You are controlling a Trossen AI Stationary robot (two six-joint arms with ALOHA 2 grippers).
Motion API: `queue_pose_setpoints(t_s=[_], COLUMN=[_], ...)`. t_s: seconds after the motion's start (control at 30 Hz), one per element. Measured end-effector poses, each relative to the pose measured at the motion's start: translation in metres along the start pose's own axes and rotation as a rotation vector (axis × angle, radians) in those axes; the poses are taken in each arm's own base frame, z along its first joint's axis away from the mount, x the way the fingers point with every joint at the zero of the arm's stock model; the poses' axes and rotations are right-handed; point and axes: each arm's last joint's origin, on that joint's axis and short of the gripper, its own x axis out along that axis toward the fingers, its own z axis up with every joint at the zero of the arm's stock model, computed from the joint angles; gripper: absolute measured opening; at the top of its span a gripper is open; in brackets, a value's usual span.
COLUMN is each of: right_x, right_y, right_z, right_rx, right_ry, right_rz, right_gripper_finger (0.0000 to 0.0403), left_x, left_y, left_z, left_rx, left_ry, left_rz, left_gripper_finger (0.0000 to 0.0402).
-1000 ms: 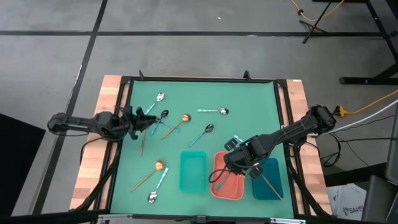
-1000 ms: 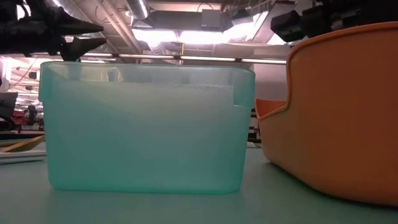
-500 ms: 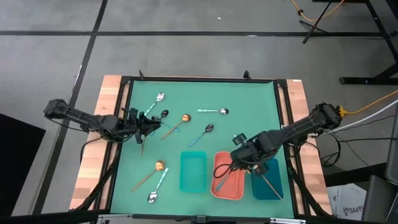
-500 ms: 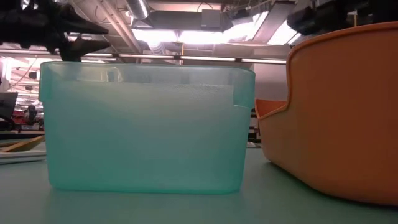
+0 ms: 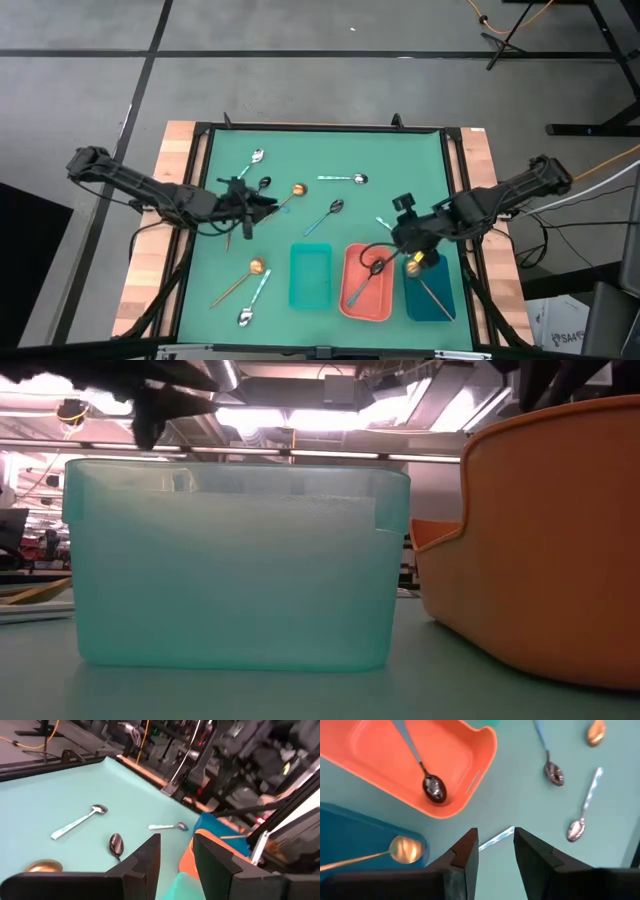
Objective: Sort silverware by color (type)
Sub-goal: Put the golden spoon into the blue bin
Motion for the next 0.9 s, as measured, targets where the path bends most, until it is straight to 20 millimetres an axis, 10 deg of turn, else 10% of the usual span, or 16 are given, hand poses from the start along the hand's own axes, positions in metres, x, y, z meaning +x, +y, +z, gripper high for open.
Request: queue_pose_setpoints(t_s=[0.37, 0.9], right_x=[0.004, 0.008], right_y=[0.004, 0.003], right_z=[-0.044, -0.065], right_rx=[0.098, 0.128], right_ry=[-0.122, -0.183], right_rz=[-0.017, -0.116], right_gripper_finger=[0.0117, 0.0117], left_x=[0.044, 0.096], left_y=[0.001, 0.082], left_z=[0.019, 0.003], left_rx=[0.074, 0.016], left_ry=[0.210, 0.483], left_rz=[0.153, 0.370], left_gripper_finger=[0.0110, 0.0110])
